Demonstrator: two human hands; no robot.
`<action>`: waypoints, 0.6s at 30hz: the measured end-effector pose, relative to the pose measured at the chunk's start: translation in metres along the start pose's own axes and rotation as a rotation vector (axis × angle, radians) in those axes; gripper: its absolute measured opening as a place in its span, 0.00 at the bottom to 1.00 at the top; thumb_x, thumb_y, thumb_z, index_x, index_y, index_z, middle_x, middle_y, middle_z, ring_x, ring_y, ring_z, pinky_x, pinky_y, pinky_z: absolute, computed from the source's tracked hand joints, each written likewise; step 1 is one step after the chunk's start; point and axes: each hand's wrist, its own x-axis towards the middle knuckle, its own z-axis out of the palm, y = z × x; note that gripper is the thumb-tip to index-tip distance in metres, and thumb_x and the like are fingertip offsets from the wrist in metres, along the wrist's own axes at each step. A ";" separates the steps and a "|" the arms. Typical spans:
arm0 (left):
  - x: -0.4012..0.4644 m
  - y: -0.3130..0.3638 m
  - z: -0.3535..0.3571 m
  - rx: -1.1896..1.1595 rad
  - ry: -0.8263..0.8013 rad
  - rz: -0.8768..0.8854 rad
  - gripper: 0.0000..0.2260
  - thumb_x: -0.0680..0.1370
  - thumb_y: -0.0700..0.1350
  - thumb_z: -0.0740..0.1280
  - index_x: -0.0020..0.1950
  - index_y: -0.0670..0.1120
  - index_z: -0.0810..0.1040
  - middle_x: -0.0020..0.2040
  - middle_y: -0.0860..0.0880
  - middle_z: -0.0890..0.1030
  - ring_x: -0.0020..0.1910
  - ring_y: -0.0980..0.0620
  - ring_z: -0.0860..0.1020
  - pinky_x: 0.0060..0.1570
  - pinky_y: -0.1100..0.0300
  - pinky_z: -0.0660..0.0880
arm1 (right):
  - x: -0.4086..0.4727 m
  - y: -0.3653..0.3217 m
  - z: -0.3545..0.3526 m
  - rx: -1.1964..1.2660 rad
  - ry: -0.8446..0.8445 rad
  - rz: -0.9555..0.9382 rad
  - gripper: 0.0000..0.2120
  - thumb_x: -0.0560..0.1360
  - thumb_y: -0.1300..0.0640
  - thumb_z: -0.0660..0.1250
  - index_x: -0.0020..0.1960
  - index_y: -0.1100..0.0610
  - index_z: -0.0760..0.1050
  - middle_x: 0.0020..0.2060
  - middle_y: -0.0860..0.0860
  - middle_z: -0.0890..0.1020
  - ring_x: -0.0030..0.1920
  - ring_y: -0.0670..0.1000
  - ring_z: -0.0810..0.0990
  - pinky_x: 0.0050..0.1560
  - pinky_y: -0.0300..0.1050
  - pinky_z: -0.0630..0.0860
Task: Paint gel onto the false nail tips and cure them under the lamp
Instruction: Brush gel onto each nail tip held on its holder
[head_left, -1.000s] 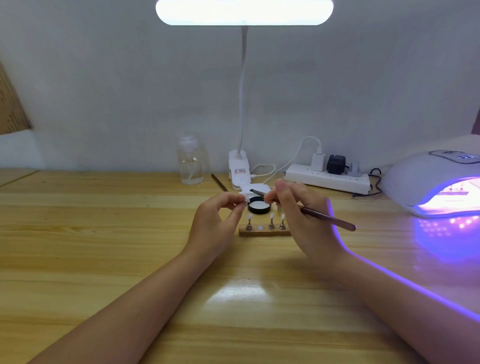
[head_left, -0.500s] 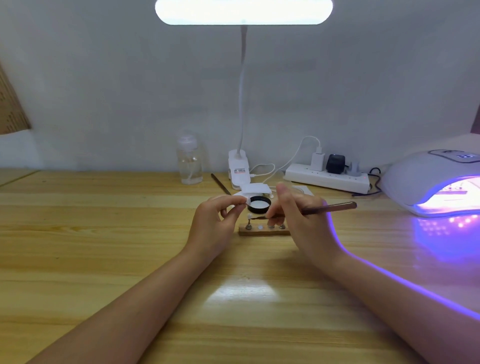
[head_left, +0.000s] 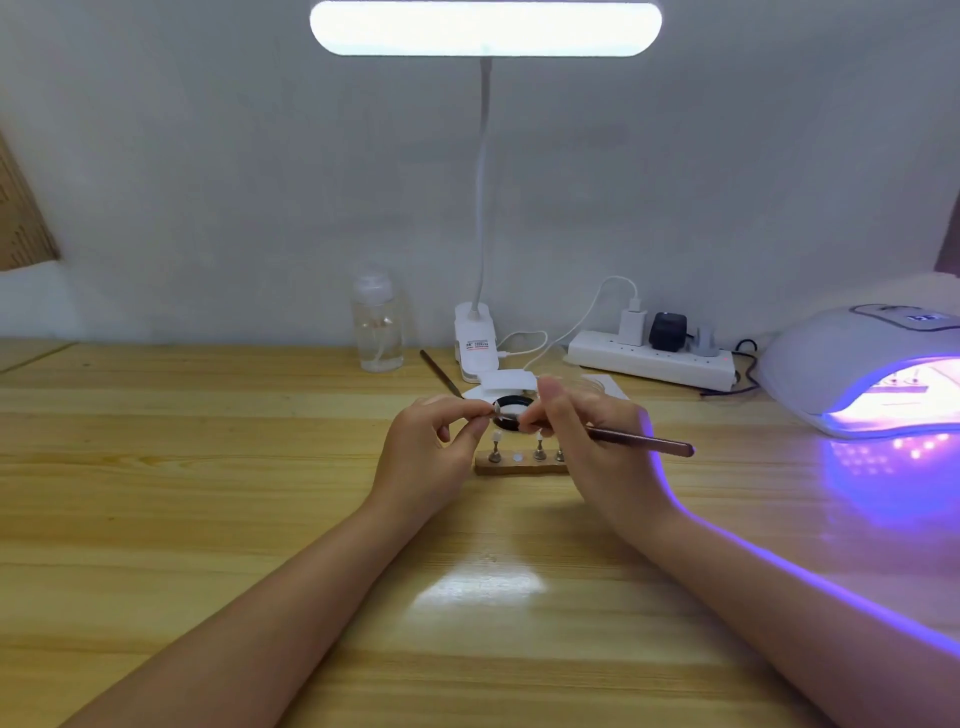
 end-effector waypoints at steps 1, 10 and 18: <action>0.000 0.000 0.000 -0.003 -0.003 -0.003 0.07 0.72 0.35 0.69 0.45 0.45 0.83 0.39 0.54 0.80 0.37 0.52 0.72 0.36 0.69 0.65 | -0.001 0.000 0.000 0.031 -0.005 0.035 0.18 0.74 0.47 0.59 0.34 0.55 0.80 0.28 0.44 0.80 0.33 0.40 0.79 0.38 0.34 0.74; 0.001 0.000 0.001 -0.027 -0.002 -0.015 0.09 0.72 0.35 0.69 0.46 0.48 0.83 0.40 0.50 0.81 0.36 0.49 0.70 0.37 0.61 0.68 | -0.004 -0.004 0.001 0.052 -0.009 0.060 0.18 0.73 0.44 0.58 0.33 0.53 0.78 0.25 0.43 0.78 0.29 0.39 0.77 0.32 0.28 0.69; 0.001 -0.001 0.001 -0.005 0.024 0.007 0.08 0.72 0.36 0.70 0.44 0.49 0.83 0.38 0.62 0.78 0.32 0.57 0.68 0.36 0.68 0.67 | -0.005 -0.006 -0.004 0.008 0.010 0.103 0.07 0.72 0.43 0.62 0.44 0.45 0.73 0.31 0.44 0.83 0.30 0.40 0.78 0.33 0.33 0.74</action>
